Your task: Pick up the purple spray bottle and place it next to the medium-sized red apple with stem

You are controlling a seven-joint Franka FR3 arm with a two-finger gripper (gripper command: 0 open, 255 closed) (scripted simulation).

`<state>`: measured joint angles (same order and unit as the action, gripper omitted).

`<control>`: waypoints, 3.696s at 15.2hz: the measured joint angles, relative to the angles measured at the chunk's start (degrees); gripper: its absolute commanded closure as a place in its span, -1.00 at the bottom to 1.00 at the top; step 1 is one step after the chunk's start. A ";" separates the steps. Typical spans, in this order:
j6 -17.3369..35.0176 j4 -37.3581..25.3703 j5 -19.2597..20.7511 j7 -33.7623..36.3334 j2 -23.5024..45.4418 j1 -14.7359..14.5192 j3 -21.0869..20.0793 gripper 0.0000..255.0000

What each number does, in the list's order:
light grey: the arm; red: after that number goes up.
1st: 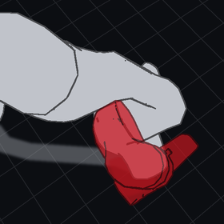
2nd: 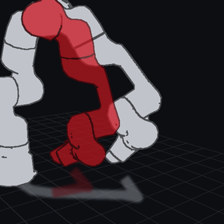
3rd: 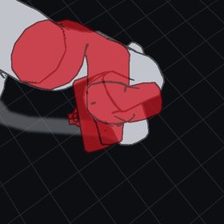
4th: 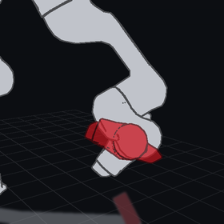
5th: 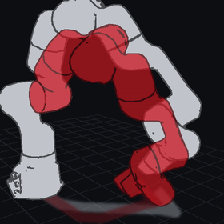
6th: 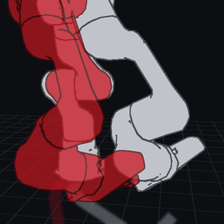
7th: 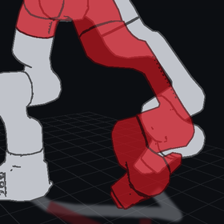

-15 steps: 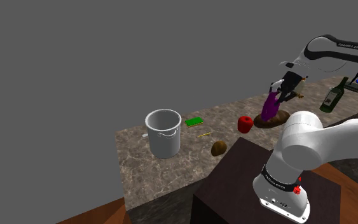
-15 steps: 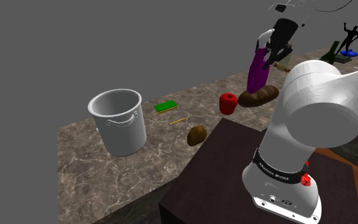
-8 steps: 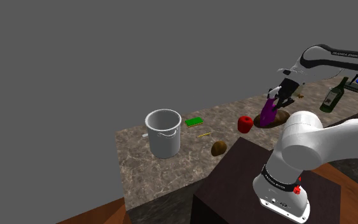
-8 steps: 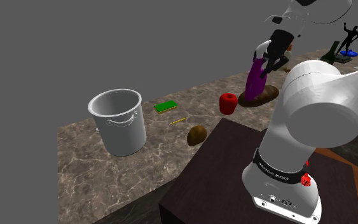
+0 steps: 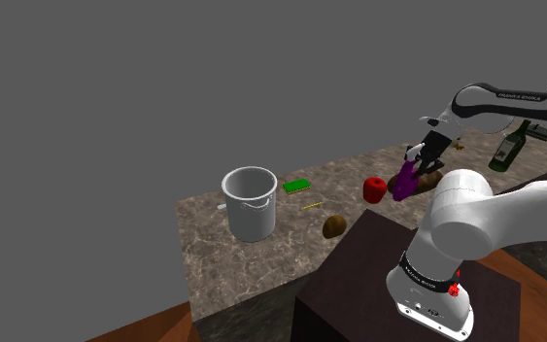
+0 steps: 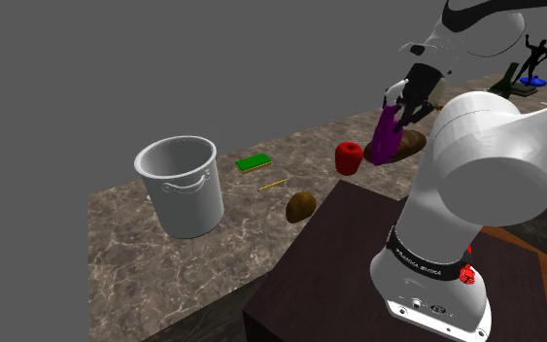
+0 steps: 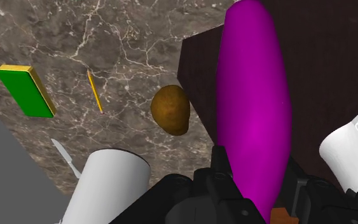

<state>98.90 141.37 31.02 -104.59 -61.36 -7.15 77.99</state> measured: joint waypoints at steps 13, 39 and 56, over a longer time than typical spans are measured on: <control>7.99 2.69 6.52 -1.22 0.63 -3.64 10.47 1.00; 19.38 1.50 18.12 -1.97 -0.93 -13.42 29.54 1.00; 13.26 -1.18 12.87 -4.29 0.07 -10.41 23.03 -1.00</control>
<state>112.17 140.19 43.89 -108.88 -61.30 -17.56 101.02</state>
